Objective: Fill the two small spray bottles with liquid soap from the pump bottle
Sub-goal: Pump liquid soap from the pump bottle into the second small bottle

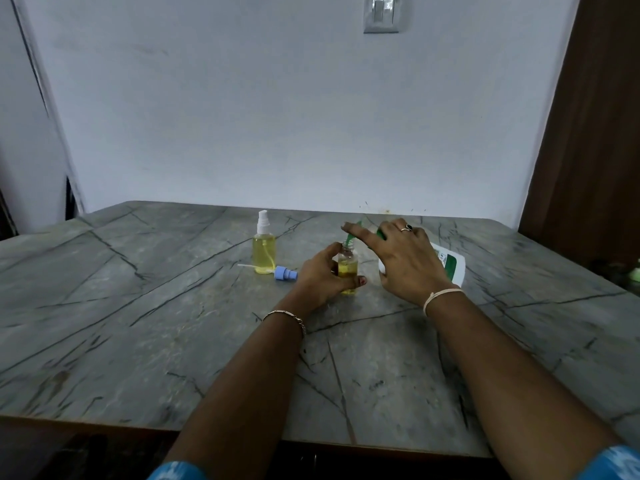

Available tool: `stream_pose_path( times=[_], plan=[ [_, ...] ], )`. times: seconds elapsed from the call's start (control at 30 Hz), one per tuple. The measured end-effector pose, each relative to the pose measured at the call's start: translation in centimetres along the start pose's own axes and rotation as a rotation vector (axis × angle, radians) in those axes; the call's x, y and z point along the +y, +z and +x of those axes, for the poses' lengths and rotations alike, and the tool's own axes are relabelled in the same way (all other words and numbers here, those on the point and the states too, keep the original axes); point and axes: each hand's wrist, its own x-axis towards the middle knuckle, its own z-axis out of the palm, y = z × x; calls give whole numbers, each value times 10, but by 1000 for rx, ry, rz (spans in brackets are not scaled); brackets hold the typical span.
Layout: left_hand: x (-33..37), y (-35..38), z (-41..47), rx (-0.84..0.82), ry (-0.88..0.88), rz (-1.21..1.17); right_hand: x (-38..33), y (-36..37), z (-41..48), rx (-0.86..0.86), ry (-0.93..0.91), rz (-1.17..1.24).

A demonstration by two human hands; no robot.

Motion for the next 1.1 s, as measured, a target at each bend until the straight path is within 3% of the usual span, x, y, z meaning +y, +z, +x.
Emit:
stream_pose_path(
  times=[1.1],
  plan=[
    [-1, 0, 3, -10, -27, 7, -2, 8, 1, -33, 35, 18]
  ],
)
